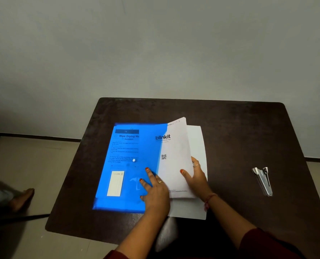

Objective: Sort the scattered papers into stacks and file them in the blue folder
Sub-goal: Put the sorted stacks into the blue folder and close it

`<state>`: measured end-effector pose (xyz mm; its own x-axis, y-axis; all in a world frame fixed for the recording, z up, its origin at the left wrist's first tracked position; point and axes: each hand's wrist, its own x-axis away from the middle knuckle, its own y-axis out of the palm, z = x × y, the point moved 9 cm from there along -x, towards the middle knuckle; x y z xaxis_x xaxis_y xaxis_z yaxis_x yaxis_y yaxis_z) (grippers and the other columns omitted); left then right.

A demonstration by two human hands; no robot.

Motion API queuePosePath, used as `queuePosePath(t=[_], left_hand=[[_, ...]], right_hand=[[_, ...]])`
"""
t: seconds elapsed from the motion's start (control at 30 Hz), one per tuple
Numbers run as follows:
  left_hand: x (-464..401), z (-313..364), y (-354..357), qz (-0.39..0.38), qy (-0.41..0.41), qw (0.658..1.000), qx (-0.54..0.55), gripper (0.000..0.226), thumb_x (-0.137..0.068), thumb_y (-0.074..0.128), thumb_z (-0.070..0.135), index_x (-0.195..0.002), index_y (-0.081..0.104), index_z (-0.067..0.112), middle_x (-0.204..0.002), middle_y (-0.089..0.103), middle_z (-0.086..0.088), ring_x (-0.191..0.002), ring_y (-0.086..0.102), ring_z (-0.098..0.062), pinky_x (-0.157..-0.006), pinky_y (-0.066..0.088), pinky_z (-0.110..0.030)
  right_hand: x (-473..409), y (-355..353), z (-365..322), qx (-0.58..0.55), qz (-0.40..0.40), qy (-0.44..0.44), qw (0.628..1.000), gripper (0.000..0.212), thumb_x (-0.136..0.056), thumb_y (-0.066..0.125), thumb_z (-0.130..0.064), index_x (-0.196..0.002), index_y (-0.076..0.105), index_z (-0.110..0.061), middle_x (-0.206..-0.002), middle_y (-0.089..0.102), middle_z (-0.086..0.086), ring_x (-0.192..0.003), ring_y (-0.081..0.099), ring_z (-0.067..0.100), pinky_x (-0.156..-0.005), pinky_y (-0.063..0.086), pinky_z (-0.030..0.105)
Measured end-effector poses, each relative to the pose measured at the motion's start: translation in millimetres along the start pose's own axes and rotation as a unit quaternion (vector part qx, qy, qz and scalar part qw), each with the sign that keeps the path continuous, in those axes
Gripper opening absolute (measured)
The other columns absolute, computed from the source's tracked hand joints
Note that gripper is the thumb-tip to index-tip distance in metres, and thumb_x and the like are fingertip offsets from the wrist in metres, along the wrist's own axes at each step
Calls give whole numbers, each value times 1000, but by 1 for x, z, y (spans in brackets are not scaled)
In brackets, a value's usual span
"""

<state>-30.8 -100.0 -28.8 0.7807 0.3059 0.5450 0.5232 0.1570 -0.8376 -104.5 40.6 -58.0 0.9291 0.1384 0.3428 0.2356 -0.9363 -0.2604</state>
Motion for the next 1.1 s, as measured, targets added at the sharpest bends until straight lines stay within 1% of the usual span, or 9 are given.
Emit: queuePosePath(t=[0.33, 0.4, 0.47, 0.53, 0.6, 0.7, 0.8, 0.93, 1.1], left_hand=[[1, -2, 1, 33, 52, 998, 6, 64, -98, 44, 16, -150, 9, -1, -156, -11, -26, -142, 13, -48, -101, 44, -51], [3, -5, -9, 80, 55, 994, 43, 80, -78, 74, 19, -142, 33, -7, -154, 17, -29, -129, 40, -51, -77, 56, -47], [3, -10, -1, 35, 56, 998, 23, 88, -36, 94, 16, -115, 64, -8, -131, 54, -28, -94, 66, -48, -43, 54, -41], [-2, -13, 0, 54, 60, 995, 61, 88, -26, 94, 13, -108, 69, -5, -124, 60, -25, -86, 69, -44, -37, 51, -39], [4, -12, -10, 37, 77, 992, 92, 87, -56, 87, 15, -132, 51, -4, -145, 40, -25, -114, 57, -46, -60, 58, -43], [4, -12, -5, 8, 105, 989, 108, 74, -97, 46, 19, -153, -1, 10, -160, -14, -12, -145, 11, -39, -105, 38, -48], [3, -12, -2, -20, 128, 986, 102, 74, -99, 42, 24, -153, -6, 11, -158, -20, -11, -146, 4, -38, -112, 29, -46], [0, -14, 1, -45, 172, 978, 110, 77, -98, 43, 25, -152, -9, 9, -157, -23, -13, -146, -1, -38, -116, 18, -46], [-2, -18, 1, -75, 195, 967, 144, 84, -96, 47, 25, -151, -15, 12, -157, -24, -12, -145, -3, -42, -116, 15, -49]], right_hand=[[7, 75, -16, 25, -76, -11, 997, 59, -93, 61, -26, -142, 30, -16, -135, 53, 3, -116, 58, 15, -101, 49, 35], [6, 84, -19, 24, -95, -8, 995, 58, -93, 61, -27, -142, 31, -17, -135, 53, 1, -116, 57, 12, -102, 47, 30], [4, 90, -23, 33, -117, -9, 993, 64, -92, 60, -30, -145, 27, -16, -139, 49, -1, -120, 53, 12, -104, 43, 27], [4, 92, -25, 21, -112, -4, 993, 70, -91, 62, -33, -147, 23, -16, -142, 46, -1, -124, 51, 13, -107, 42, 31], [3, 87, -23, -7, -73, 4, 997, 71, -91, 62, -31, -148, 22, -17, -141, 43, -4, -124, 47, 8, -107, 39, 28], [8, 68, -16, -13, 45, 39, 998, 65, -92, 61, -24, -145, 26, -13, -112, 51, 0, -102, 52, 12, -83, 42, 13], [16, 63, -17, -19, 104, 22, 994, 44, -94, 57, -14, -135, 42, -10, -91, 56, -2, -85, 58, 16, -74, 47, 8], [17, 64, -17, -39, 144, 28, 988, 33, -96, 54, -13, -128, 54, -9, -112, 62, 3, -98, 56, 10, -90, 46, 18], [12, 83, -10, -27, 109, 39, 993, 30, -97, 53, -13, -125, 61, -8, -121, 64, 4, -107, 60, 13, -80, 43, 2]])
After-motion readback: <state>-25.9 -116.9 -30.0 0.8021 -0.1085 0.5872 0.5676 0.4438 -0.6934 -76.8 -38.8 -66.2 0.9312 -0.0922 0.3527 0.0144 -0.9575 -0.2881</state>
